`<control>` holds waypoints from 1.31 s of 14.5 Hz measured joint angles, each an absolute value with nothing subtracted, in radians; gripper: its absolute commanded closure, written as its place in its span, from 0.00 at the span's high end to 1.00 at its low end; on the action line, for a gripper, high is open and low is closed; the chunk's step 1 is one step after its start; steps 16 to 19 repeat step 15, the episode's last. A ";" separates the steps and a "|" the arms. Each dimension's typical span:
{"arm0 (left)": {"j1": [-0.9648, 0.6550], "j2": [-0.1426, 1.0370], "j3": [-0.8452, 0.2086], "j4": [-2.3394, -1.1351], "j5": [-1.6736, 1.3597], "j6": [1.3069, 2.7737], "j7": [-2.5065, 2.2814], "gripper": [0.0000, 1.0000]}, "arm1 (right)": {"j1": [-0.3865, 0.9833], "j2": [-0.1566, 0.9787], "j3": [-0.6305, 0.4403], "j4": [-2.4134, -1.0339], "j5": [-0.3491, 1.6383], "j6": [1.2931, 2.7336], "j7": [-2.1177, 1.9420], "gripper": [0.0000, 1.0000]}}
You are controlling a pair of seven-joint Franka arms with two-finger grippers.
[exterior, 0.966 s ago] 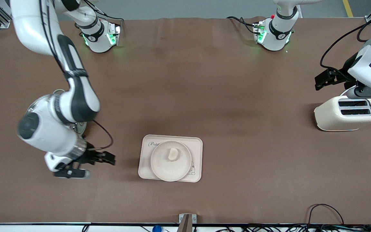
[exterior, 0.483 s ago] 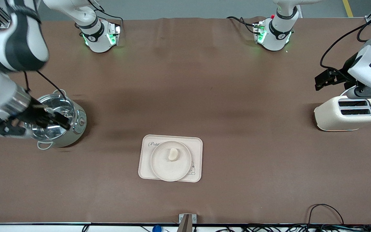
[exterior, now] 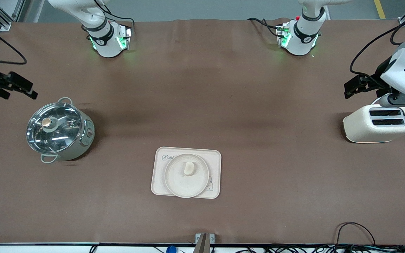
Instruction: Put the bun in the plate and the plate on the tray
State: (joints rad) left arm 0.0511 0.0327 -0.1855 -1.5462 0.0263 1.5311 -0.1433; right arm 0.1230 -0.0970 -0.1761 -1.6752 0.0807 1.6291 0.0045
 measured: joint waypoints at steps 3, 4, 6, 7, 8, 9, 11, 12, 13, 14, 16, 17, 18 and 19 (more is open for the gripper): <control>0.051 0.033 -0.185 -1.530 0.026 1.533 -0.143 1.00 | 0.130 -0.096 -0.160 -1.640 0.076 1.586 0.004 1.00; 0.051 0.033 -0.185 -1.525 0.026 1.533 -0.143 1.00 | 0.136 -0.094 -0.155 -1.630 0.073 1.585 0.005 1.00; 0.050 0.033 -0.185 -1.521 0.026 1.533 -0.143 1.00 | 0.141 -0.081 -0.152 -1.589 0.067 1.565 0.005 1.00; 0.049 0.033 -0.186 -1.521 0.026 1.533 -0.143 1.00 | 0.141 -0.066 -0.152 -1.556 0.060 1.533 0.005 1.00; 0.049 0.033 -0.186 -1.521 0.026 1.533 -0.143 1.00 | 0.141 -0.046 -0.154 -1.521 0.047 1.502 0.005 1.00; 0.048 0.033 -0.186 -1.521 0.026 1.533 -0.143 1.00 | 0.141 -0.029 -0.154 -1.493 0.028 1.485 0.005 1.00; 0.048 0.033 -0.186 -1.521 0.026 1.533 -0.143 1.00 | 0.142 -0.006 -0.153 -1.462 0.005 1.472 0.005 1.00; 0.048 0.033 -0.186 -1.521 0.026 1.533 -0.143 1.00 | 0.145 0.000 -0.152 -1.456 -0.001 1.470 0.005 1.00; 0.047 0.032 -0.187 -1.520 0.026 1.533 -0.143 1.00 | 0.147 0.002 -0.152 -1.455 -0.005 1.469 0.005 1.00; 0.046 0.032 -0.187 -1.519 0.026 1.533 -0.143 1.00 | 0.148 0.004 -0.153 -1.455 -0.008 1.471 0.005 1.00; 0.045 0.029 -0.187 -1.518 0.026 1.533 -0.143 1.00 | 0.147 0.006 -0.154 -1.457 -0.009 1.480 0.005 1.00; 0.045 0.029 -0.187 -1.518 0.026 1.533 -0.143 1.00 | 0.147 0.006 -0.154 -1.457 -0.009 1.480 0.005 1.00; 0.045 0.029 -0.187 -1.518 0.026 1.533 -0.143 1.00 | 0.147 0.006 -0.154 -1.457 -0.009 1.480 0.005 1.00; 0.045 0.029 -0.187 -1.518 0.026 1.533 -0.143 1.00 | 0.147 0.006 -0.154 -1.457 -0.009 1.480 0.005 1.00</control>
